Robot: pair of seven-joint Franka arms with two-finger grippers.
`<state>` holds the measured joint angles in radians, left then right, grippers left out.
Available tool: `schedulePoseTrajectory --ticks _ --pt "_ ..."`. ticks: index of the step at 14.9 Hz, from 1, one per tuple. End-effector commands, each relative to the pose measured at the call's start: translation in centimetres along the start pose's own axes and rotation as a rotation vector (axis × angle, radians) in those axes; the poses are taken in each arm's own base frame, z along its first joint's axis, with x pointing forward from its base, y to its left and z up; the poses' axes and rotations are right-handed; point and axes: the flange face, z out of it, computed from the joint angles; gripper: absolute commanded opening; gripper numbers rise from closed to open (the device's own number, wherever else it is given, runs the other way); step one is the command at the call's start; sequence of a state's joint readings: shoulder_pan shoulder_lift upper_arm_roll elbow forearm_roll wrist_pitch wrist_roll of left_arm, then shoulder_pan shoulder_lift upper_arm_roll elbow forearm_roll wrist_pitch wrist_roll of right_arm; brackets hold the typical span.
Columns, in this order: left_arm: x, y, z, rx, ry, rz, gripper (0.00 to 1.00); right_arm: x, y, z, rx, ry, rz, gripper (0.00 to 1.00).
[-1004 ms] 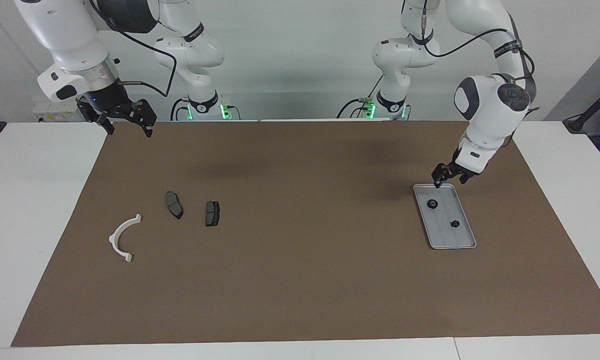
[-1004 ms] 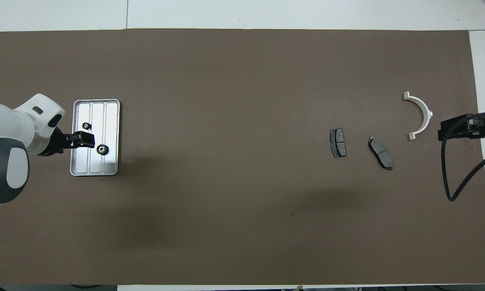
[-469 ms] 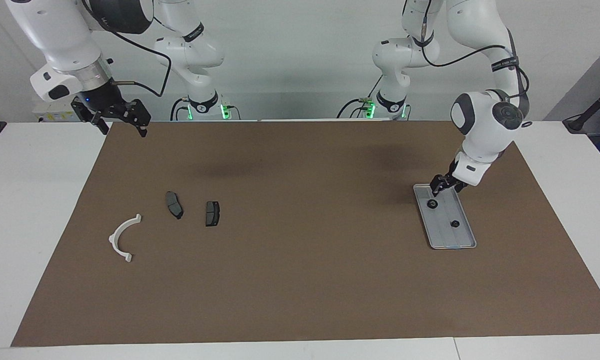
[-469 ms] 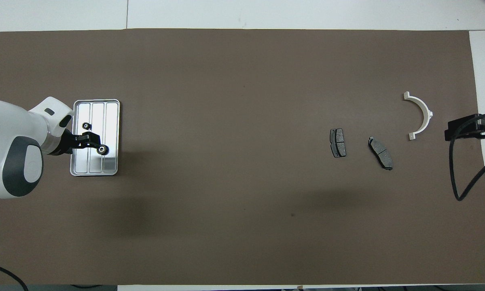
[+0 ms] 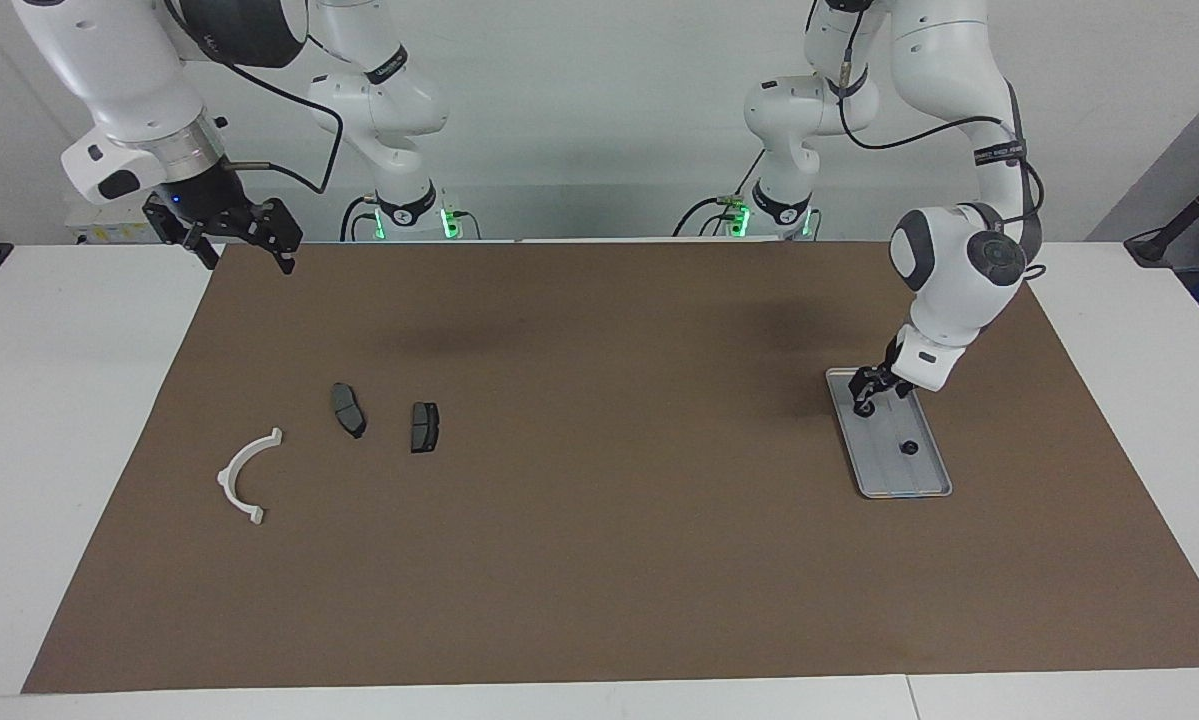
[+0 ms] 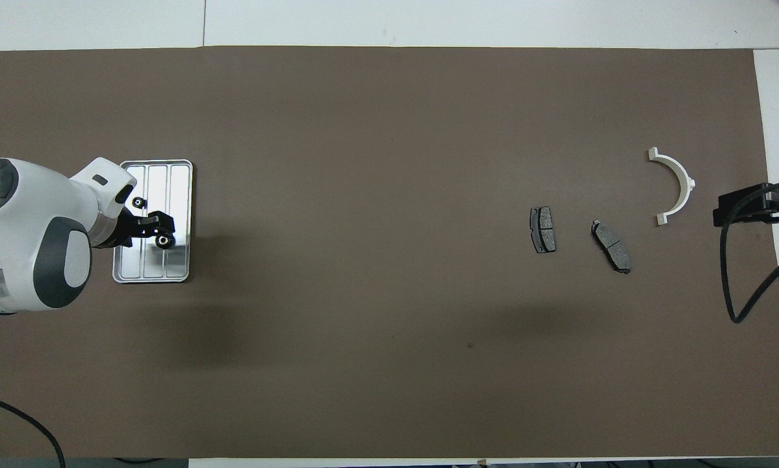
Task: Place bearing gear from tray to pile
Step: 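Close the left gripper on the dark gear in the tray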
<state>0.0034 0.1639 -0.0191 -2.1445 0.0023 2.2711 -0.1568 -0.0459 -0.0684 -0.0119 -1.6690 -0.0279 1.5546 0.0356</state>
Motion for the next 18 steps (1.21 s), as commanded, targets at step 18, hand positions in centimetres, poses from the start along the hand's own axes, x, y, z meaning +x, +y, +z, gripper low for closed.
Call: schedulePoseTrajectory --ticks 18 --pt "0.7 1.3 2.3 0.017 0.012 0.052 0.55 0.0 0.4 0.3 0.000 0.000 -0.015 1.00"
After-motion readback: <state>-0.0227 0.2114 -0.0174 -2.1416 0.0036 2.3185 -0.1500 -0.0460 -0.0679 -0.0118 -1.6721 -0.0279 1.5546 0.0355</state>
